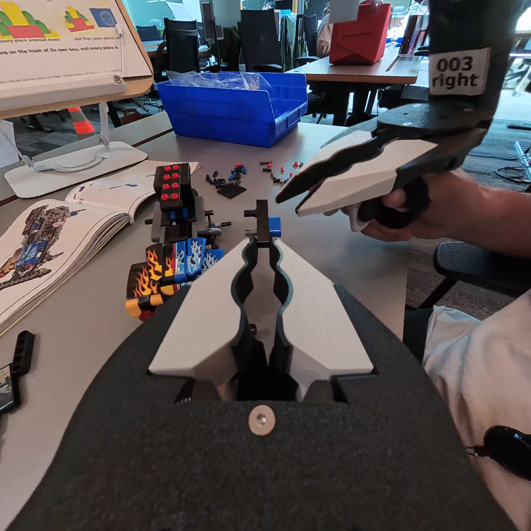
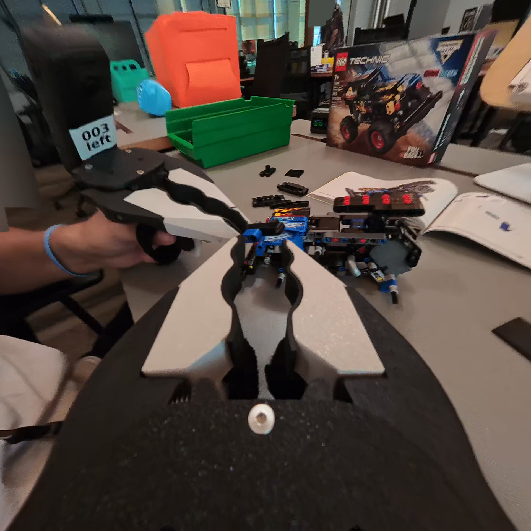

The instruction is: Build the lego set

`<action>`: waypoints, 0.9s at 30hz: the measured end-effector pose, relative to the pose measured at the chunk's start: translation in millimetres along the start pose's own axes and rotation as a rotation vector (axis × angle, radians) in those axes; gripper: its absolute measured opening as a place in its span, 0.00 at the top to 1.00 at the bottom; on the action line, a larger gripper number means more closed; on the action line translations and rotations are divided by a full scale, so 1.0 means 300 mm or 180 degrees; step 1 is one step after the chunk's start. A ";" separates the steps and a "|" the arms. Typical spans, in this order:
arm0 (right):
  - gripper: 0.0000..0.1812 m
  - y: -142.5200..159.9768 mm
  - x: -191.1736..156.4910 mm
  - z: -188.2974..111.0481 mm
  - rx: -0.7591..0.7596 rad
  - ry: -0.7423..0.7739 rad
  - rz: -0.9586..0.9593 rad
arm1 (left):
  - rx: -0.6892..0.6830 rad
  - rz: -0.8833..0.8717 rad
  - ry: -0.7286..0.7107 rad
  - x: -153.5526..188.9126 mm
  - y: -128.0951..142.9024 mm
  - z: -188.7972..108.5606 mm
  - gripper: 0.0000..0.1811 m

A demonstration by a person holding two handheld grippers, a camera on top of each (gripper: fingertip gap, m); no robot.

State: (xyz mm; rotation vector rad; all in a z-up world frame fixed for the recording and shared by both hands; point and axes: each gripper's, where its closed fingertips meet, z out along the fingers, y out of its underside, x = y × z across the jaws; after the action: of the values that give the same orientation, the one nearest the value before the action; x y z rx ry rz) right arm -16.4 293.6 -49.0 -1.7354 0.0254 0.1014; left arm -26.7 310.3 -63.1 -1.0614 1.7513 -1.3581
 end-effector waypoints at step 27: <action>0.89 0.042 -0.015 -0.008 -0.0205 -0.0059 -0.0187 | -0.0253 0.0024 0.0073 0.016 0.022 0.005 0.96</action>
State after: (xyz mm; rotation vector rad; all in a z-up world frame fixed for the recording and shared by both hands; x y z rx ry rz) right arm -21.9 289.0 -60.6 -1.7980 -0.0428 0.0756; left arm -28.8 306.2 -69.9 -1.0847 1.8376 -1.3105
